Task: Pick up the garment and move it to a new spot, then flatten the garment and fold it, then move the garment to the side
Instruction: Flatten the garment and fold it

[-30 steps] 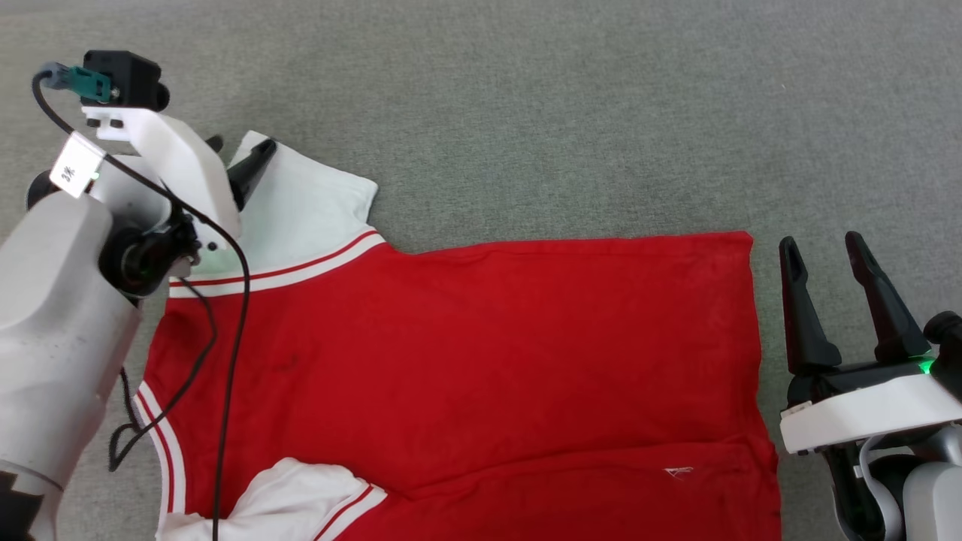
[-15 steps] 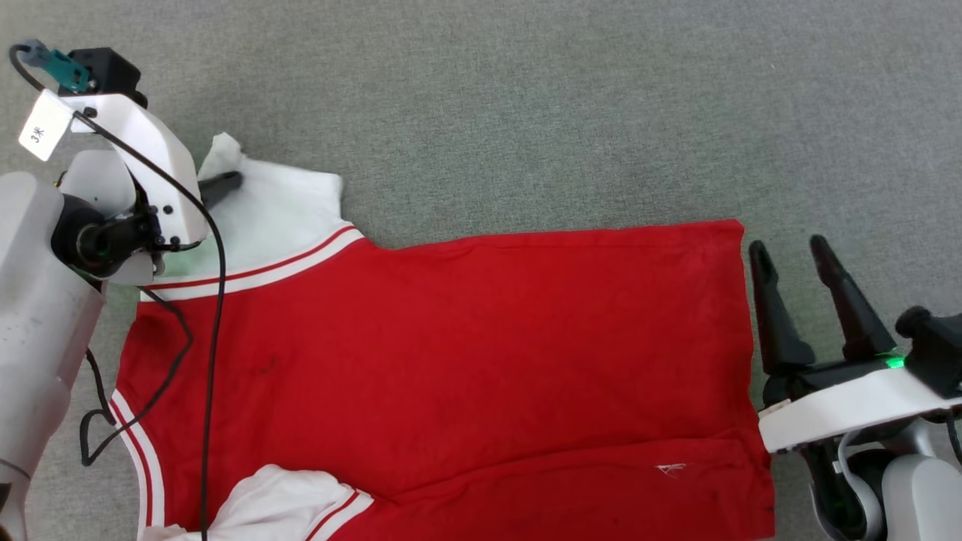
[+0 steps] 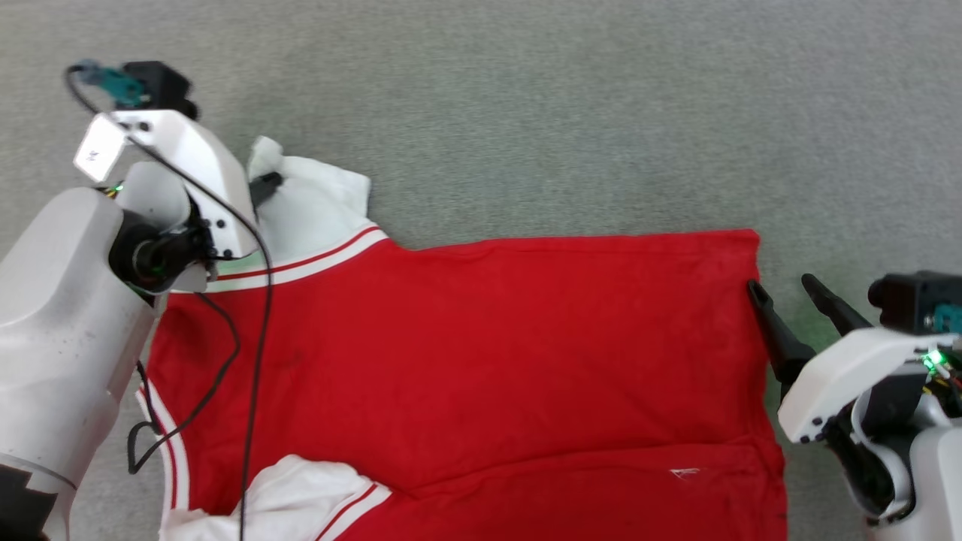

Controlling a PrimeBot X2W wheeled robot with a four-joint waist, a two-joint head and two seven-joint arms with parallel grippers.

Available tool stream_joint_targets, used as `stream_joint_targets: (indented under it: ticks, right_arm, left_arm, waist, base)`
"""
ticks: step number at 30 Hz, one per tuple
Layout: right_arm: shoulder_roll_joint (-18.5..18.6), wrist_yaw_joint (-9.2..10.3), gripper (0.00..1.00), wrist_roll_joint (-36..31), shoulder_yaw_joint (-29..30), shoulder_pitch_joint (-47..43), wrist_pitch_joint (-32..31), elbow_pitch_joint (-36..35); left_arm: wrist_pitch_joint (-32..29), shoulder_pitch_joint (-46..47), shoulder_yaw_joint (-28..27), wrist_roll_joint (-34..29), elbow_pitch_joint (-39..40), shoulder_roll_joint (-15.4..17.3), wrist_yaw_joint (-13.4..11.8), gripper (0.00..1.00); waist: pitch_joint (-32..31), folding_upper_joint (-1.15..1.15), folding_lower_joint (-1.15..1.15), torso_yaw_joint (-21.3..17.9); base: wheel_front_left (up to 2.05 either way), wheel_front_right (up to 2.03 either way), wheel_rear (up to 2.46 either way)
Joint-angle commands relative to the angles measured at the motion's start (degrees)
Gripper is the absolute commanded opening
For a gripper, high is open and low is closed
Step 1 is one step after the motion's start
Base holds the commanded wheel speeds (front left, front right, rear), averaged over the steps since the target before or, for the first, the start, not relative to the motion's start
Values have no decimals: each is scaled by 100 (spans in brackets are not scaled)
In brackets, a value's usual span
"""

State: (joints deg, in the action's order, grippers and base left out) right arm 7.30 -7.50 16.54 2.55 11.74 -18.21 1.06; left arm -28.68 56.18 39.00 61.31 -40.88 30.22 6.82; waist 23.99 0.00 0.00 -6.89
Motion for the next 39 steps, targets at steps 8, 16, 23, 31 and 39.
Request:
stream_joint_targets:
  ticks: [8,16,23,31,39]
  right_arm:
    - [587,3,100,234,-298,755,-1483,223]
    - [941,3,100,542,-632,1210,-2920,923]
    - [918,2,0,789,-737,1139,-3795,1170]
    - [930,3,0,676,-324,1310,-3179,503]
    - [754,3,0,560,18,574,-2863,-14]
  left_arm:
    - [357,20,-45,-136,781,-3,-142,0]
    - [461,-206,-22,-162,1568,45,-302,0]
    - [514,-415,-62,-122,1888,157,-369,0]
    - [879,-701,-171,-146,1967,287,-441,0]
    - [1287,-1591,-316,-18,2372,545,-711,0]
  waist:
    - [-88,0,0,408]
    - [-14,0,0,686]
    - [20,0,0,805]
    - [-307,0,0,863]
    - [-922,0,0,928]
  base:
    - [0,0,0]
    - [0,0,0]
    - [0,0,0]
    - [0,0,0]
    - [0,0,0]
